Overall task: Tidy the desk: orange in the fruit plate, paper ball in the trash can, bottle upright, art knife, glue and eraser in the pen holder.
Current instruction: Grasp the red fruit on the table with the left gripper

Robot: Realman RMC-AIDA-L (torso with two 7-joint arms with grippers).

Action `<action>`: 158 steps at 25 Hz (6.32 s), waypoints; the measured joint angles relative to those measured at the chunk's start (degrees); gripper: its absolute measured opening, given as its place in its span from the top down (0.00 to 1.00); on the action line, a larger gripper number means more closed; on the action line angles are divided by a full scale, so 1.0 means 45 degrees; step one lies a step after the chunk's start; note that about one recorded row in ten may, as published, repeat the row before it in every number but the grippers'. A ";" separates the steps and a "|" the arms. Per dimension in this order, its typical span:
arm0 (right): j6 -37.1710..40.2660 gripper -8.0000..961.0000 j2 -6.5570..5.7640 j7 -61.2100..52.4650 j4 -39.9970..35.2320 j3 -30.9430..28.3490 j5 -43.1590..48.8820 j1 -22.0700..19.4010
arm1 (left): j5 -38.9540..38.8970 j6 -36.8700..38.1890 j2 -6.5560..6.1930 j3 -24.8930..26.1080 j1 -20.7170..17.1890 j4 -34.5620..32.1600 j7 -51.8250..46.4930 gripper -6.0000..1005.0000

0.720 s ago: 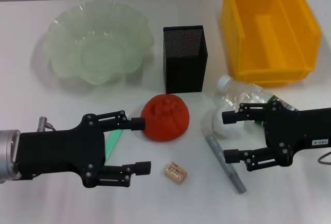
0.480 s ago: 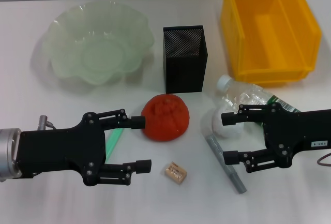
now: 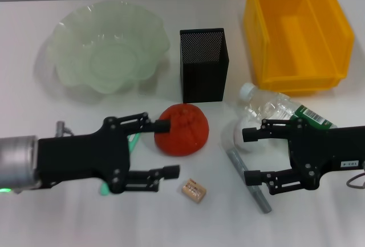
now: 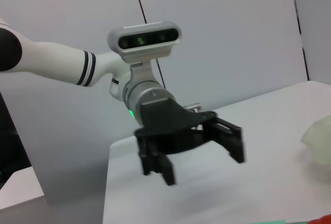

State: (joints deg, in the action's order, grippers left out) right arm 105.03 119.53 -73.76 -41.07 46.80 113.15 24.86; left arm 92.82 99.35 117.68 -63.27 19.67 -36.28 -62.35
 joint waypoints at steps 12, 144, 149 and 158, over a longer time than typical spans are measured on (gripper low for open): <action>-0.0133 0.14 -0.0033 0.0854 0.0621 -0.0129 -0.0245 -0.0669 | -0.0048 -0.2372 0.0256 -0.0286 0.1020 0.1162 0.0239 0.24; -0.0860 0.14 -0.0058 0.2425 0.2878 -0.0908 -0.0339 -0.0461 | -0.2269 -0.5991 0.0332 -0.1990 0.2306 0.3259 0.0973 0.33; -0.0941 0.14 -0.0059 0.2428 0.2878 -0.0909 -0.0339 -0.0391 | -0.2270 -0.6510 0.0332 -0.2639 0.2307 0.3276 0.0980 0.28; -0.1008 0.14 -0.0057 0.2428 0.2878 -0.0908 -0.0339 -0.0330 | -0.2838 -0.6799 0.0332 -0.2855 0.2265 0.3277 0.0986 0.29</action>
State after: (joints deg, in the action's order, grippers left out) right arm 100.50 119.27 -62.84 -28.12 42.71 111.62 23.38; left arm 80.05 68.76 119.18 -76.11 29.87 -21.53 -57.92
